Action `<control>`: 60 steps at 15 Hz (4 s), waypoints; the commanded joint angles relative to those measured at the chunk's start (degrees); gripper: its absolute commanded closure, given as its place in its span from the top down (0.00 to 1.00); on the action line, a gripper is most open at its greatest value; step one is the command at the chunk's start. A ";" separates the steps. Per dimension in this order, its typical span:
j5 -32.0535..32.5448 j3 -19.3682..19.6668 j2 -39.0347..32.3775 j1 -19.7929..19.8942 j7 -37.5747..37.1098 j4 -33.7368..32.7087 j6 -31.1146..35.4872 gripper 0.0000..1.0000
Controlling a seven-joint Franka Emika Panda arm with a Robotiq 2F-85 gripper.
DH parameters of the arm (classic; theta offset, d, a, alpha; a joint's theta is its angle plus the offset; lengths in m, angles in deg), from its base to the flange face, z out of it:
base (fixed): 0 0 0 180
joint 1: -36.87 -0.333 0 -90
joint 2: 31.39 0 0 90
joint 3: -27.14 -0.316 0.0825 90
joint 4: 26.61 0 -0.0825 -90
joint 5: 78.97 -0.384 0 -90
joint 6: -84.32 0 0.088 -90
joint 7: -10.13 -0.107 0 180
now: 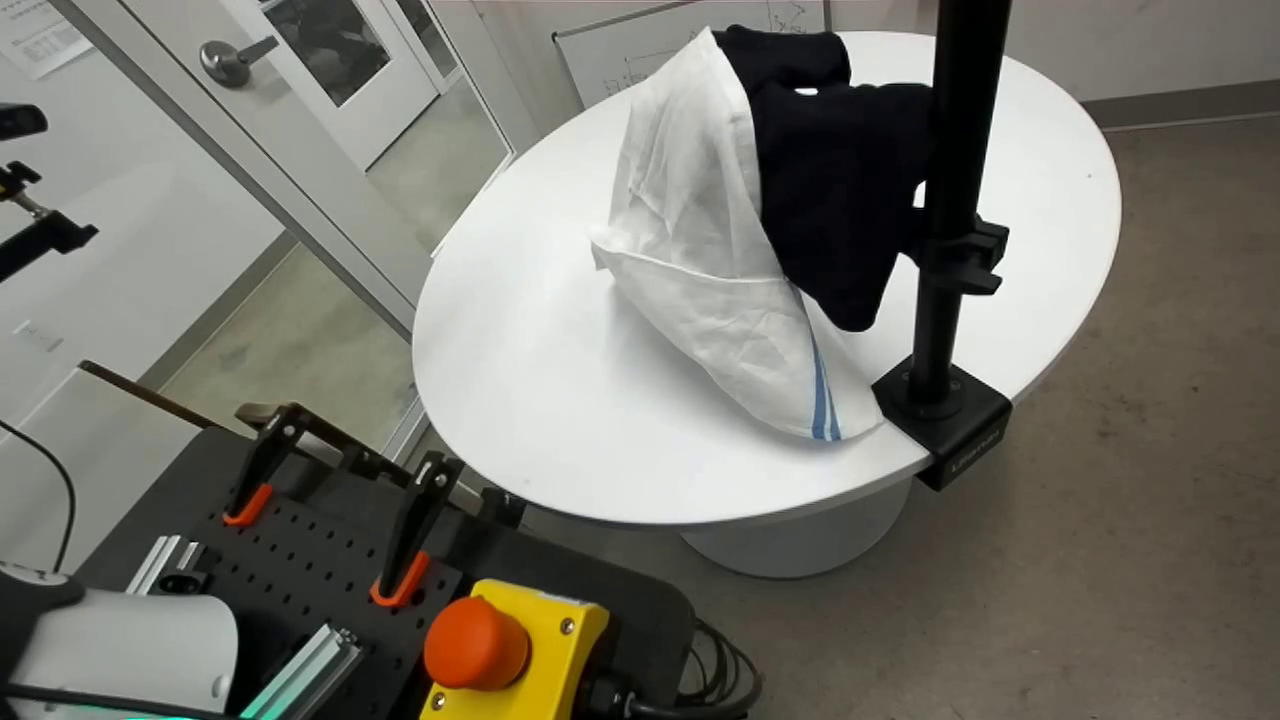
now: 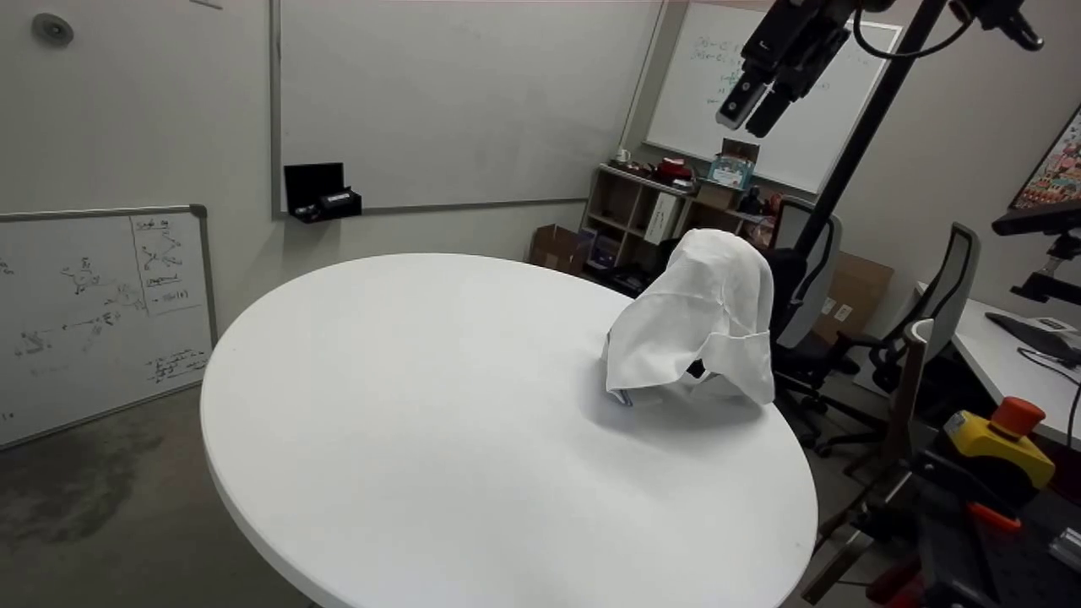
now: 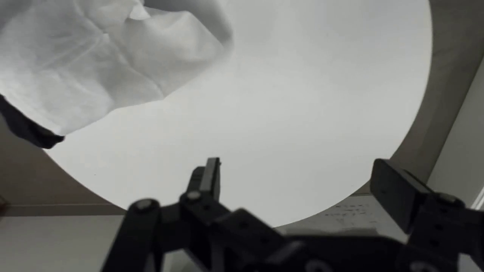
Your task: Put the towels on the table
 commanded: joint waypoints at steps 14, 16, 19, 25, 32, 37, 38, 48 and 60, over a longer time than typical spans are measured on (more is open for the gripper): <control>26.13 3.30 -9.23 15.50 -28.11 -7.77 -1.53 1.00; 27.66 5.00 -10.25 15.77 -30.57 -8.92 -2.20 1.00; 26.95 7.56 -11.82 15.14 -31.56 -10.23 -3.54 1.00; 3.89 12.18 -17.13 11.58 -13.76 -11.09 -2.27 1.00; -0.13 14.16 -22.65 10.88 -9.24 -15.32 -3.16 1.00; 0.70 15.21 -25.77 10.36 -10.16 -17.34 -3.20 1.00; 0.78 15.40 -26.45 10.28 -10.31 -17.69 -3.21 1.00; 1.46 17.55 -30.56 8.90 -11.43 -19.03 -1.34 0.90; 0.81 18.25 -31.47 8.43 -11.64 -18.58 -0.92 0.15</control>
